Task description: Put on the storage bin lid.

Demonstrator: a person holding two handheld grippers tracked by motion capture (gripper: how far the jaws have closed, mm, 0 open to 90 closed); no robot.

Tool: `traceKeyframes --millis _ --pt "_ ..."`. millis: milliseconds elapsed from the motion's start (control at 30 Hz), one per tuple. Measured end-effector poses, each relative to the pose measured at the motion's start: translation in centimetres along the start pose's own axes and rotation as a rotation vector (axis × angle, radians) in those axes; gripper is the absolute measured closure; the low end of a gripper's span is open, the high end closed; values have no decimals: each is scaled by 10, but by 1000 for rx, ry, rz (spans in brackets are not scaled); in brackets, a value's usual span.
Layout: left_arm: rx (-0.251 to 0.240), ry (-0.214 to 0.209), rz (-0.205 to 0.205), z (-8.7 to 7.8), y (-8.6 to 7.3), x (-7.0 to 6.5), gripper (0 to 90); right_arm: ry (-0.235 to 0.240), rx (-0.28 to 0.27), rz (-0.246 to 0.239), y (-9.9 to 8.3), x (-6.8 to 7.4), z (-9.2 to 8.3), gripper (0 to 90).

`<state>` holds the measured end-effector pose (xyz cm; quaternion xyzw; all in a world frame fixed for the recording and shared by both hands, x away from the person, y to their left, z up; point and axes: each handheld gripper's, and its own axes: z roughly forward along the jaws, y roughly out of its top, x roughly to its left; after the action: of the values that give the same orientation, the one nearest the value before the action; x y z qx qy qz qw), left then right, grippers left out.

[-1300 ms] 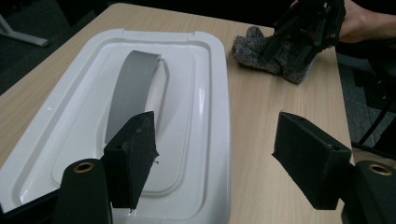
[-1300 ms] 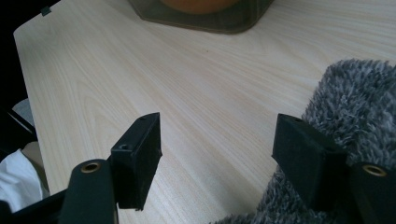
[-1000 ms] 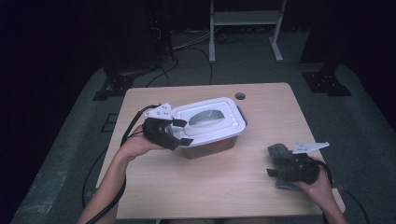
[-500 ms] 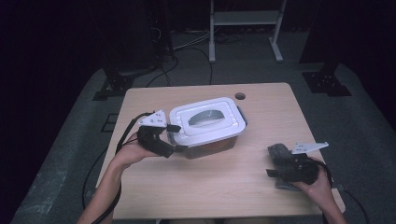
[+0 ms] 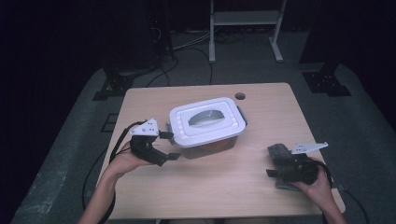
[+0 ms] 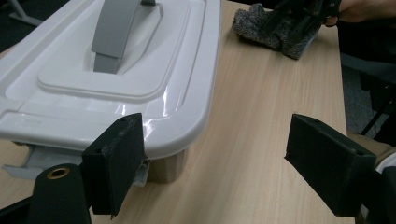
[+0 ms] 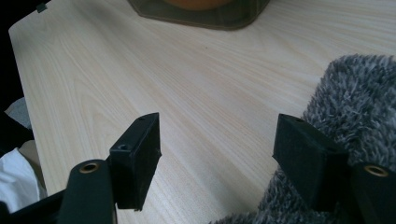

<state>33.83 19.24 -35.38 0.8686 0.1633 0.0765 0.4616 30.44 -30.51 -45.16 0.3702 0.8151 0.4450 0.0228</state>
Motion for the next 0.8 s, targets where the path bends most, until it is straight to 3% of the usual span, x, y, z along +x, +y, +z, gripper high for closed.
traceKeyframes --millis 800 --pt "-18 17 -53 -6 -42 -4 166 -3 7 1 -1 -1 1 307"
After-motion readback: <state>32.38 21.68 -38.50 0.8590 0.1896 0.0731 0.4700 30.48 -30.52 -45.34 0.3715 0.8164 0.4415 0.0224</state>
